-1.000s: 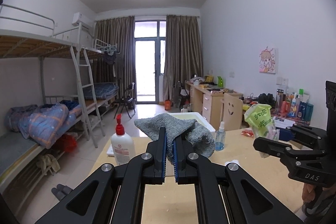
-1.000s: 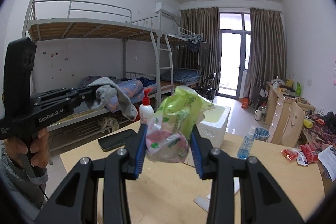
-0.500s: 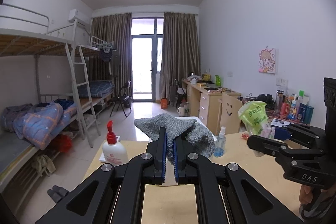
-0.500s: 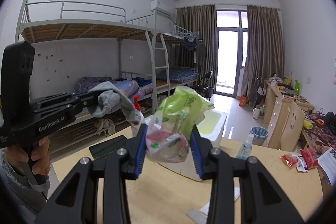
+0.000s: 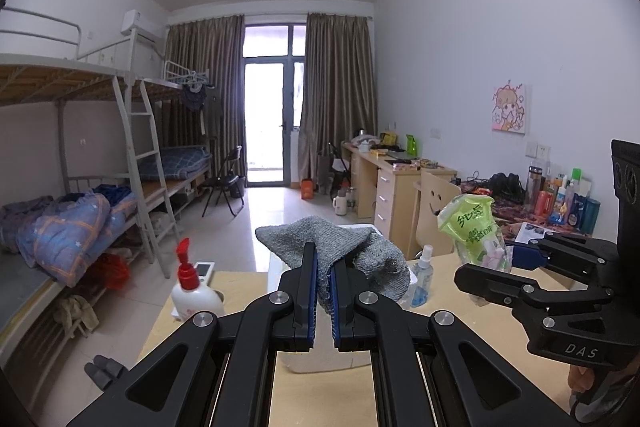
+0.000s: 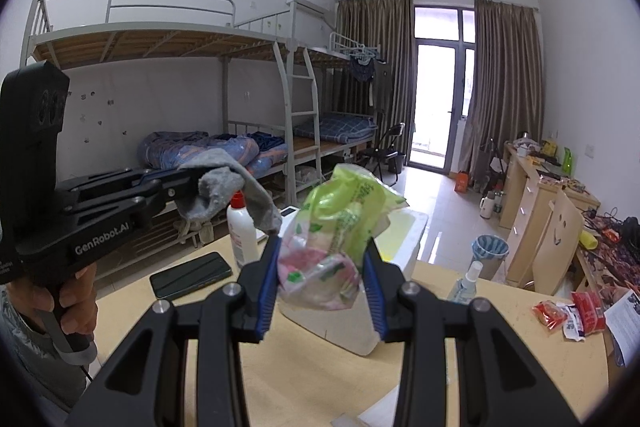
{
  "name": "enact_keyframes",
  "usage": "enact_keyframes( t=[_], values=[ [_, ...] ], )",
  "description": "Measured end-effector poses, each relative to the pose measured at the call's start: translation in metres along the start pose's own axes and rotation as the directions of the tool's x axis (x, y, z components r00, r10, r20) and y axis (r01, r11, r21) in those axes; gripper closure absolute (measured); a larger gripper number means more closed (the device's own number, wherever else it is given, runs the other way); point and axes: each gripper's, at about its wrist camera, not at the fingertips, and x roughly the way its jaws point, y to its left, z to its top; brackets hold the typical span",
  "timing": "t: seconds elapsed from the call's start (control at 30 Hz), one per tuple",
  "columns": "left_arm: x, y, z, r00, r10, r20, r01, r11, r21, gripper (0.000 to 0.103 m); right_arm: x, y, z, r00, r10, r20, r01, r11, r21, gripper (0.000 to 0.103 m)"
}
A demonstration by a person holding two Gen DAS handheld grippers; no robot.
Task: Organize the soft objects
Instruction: 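Carry the sock and the snack packet over the white foam box with both grippers, then lower the grey sock into the foam box and open the left gripper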
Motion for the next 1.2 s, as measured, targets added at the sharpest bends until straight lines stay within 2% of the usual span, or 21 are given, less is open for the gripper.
enact_keyframes(
  t=[0.9, 1.2],
  values=[
    [0.086, 0.015, 0.01, 0.996, 0.061, -0.061, -0.061, 0.998, 0.013, 0.097, 0.079, -0.03, 0.019, 0.994, 0.018, -0.107, -0.011, 0.998, 0.061, 0.06],
    [0.105, 0.019, 0.015, 0.996, 0.058, -0.069, -0.057, 0.998, 0.012, 0.097, 0.1, -0.031, 0.028, 0.992, 0.031, -0.12, -0.022, 0.997, 0.073, 0.06]
  ],
)
